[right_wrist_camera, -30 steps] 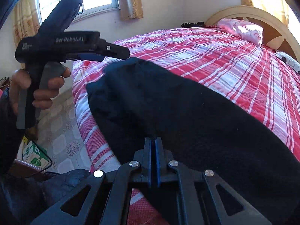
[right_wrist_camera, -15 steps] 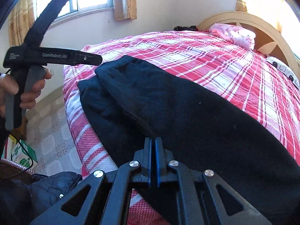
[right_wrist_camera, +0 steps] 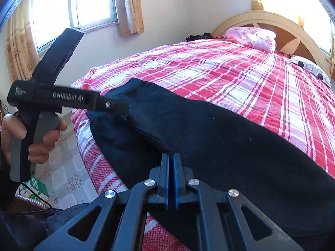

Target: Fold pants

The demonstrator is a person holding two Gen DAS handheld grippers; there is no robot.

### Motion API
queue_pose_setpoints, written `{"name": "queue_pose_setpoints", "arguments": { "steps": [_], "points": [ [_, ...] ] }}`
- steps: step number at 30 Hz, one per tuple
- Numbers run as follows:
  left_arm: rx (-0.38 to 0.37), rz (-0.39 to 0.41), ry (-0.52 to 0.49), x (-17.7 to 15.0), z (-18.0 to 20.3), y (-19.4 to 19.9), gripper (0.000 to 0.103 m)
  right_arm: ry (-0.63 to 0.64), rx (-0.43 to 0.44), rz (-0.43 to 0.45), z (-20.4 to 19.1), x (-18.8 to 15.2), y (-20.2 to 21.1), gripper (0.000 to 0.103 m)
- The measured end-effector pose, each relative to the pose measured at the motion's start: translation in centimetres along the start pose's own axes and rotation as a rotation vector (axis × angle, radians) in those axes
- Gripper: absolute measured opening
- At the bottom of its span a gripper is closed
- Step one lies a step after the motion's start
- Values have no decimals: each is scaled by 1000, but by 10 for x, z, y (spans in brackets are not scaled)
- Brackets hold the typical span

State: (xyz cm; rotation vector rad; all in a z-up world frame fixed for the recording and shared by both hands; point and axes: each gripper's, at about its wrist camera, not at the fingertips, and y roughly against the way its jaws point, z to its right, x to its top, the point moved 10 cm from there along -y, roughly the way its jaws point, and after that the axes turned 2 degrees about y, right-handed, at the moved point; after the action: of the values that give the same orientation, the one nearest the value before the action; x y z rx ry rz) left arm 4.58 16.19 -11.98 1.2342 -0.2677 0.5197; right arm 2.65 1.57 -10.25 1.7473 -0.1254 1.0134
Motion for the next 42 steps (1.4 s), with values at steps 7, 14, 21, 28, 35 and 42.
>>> {"name": "queue_pose_setpoints", "arguments": {
  "steps": [7,14,21,28,35,42],
  "points": [
    [51,-30,29,-5,1,-17,93,-1,7,-3,-1,-4,0,4],
    [54,-11,28,1,5,-18,83,-8,15,13,-2,0,7,4],
    [-22,68,92,19,-9,-7,42,-33,19,-7,0,-8,3,4],
    [-22,104,76,24,-8,-6,41,-49,17,-9,2,-10,-2,4],
    [31,210,3,30,-4,16,17,-63,42,22,1,-4,7,4],
    [143,249,-100,4,-7,39,17,-1,67,23,-18,-5,26,4]
  ]
}}
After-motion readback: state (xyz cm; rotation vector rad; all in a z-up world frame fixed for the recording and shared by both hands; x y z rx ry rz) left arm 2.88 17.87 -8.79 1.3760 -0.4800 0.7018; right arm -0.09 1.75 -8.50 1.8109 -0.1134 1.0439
